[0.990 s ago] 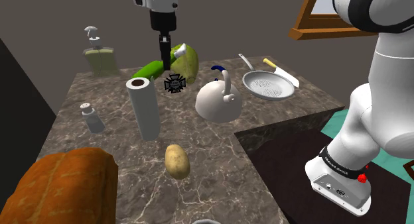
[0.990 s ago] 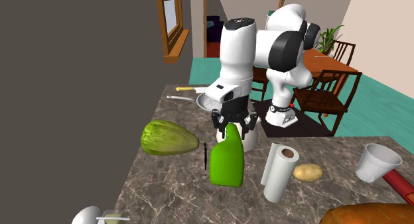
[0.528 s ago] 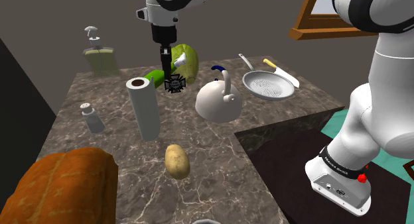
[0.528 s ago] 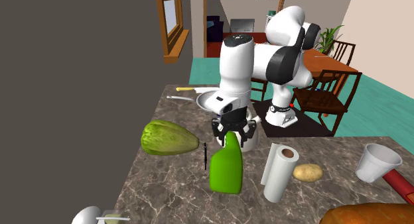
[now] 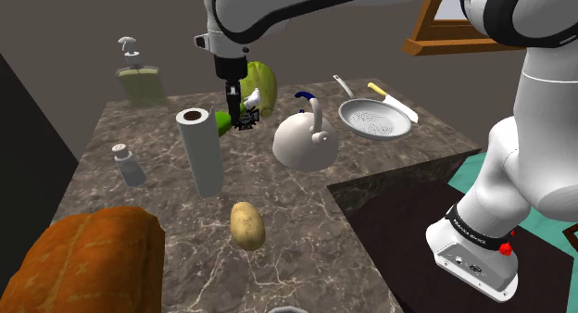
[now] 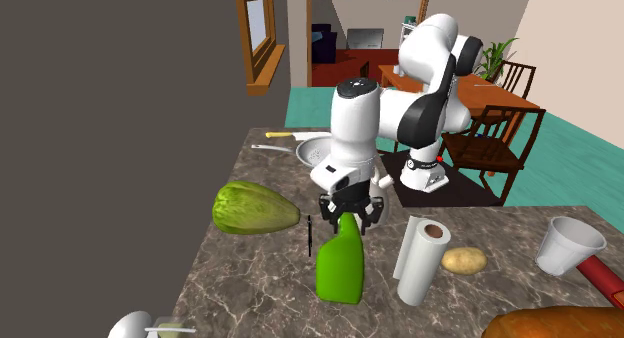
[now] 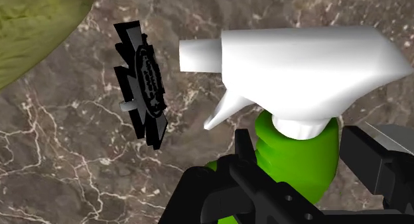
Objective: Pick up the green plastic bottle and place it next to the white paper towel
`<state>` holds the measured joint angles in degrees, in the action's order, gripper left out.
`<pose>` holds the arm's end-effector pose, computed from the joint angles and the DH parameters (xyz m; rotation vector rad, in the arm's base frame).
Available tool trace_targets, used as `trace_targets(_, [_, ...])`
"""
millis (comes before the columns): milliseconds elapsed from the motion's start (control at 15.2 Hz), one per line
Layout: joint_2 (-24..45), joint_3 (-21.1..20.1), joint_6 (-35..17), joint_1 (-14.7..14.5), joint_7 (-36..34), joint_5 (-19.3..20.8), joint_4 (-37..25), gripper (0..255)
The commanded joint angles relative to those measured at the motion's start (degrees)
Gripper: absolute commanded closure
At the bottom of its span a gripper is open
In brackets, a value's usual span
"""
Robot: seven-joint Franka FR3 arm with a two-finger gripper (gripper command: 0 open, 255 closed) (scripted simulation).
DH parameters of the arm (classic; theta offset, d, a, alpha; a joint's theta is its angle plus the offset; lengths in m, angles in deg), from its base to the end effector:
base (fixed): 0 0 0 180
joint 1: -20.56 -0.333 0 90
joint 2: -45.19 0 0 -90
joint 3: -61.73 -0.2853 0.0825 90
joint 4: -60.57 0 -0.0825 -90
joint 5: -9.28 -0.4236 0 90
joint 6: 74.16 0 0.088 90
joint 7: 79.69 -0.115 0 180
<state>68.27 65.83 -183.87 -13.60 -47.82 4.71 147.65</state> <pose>0.6008 0.3611 0.3796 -2.6705 -1.5635 0.0092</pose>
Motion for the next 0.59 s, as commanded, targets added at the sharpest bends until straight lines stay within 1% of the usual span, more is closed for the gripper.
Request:
trace_targets(0, [0.29, 0.0, -1.44, 0.04, 0.17, -0.06, 1.1, 255])
trace_targets(528, [2.03, -0.11, -6.79, 0.03, 0.54, -0.34, 4.74, 255])
